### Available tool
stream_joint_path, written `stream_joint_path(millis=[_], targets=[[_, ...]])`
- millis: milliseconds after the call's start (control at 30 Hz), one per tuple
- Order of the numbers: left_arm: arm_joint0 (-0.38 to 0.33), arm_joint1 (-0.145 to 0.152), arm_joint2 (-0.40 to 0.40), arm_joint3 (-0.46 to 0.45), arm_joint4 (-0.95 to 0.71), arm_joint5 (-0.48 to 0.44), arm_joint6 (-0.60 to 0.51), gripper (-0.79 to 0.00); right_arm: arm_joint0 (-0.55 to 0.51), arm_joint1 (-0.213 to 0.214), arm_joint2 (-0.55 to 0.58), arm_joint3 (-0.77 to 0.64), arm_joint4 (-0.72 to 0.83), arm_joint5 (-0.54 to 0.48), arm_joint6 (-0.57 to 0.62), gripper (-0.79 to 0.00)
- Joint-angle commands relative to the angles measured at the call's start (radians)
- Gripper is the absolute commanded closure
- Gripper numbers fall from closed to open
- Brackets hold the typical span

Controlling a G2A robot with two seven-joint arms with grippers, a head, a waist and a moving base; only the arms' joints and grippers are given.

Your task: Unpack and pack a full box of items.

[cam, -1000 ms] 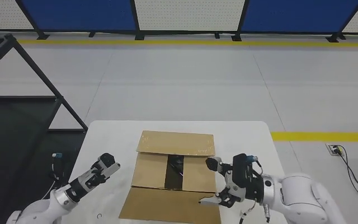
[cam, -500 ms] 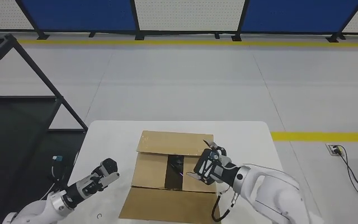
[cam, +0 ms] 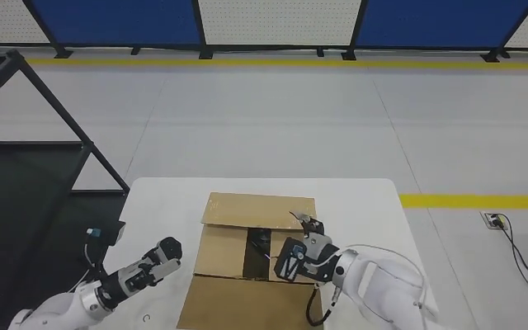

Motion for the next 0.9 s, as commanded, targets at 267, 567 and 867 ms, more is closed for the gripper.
stream_joint_path(millis=[267,567,867], targets=[[0.027,0.012,-0.006,0.01,-0.059,-0.051,-0.037,-0.785,0.035,-0.036,-0.089,0.091,-0.249,0.216,0.056,-0.785],[0.052,0.019,-0.015,0.01,-0.074,-0.066,-0.018,-0.785,0.059,-0.044,-0.063,0.087,-0.314,0.144,0.124,-0.785],[0.057,0.026,-0.01,0.007,-0.073,-0.07,-0.004,-0.785,0.089,-0.062,-0.077,0.09,-0.357,0.073,0.224,-0.785]])
